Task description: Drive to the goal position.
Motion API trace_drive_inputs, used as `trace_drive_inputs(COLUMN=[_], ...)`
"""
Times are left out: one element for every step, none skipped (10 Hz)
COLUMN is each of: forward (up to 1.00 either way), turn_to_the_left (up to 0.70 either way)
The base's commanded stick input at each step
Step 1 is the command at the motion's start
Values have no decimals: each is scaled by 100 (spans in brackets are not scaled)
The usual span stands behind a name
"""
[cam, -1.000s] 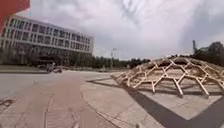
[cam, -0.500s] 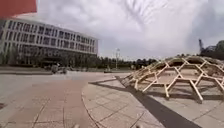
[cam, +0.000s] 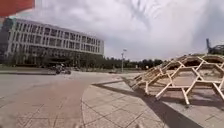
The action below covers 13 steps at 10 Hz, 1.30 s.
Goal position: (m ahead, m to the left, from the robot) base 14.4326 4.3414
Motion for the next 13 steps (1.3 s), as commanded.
trace_drive_inputs(forward=[70, 70, 70, 70, 70, 70, 70, 70, 70, 70, 70, 70, 70], turn_to_the_left=[0, 0, 0, 0, 0, 0, 0, 0, 0, 0, 0, 0, 0])
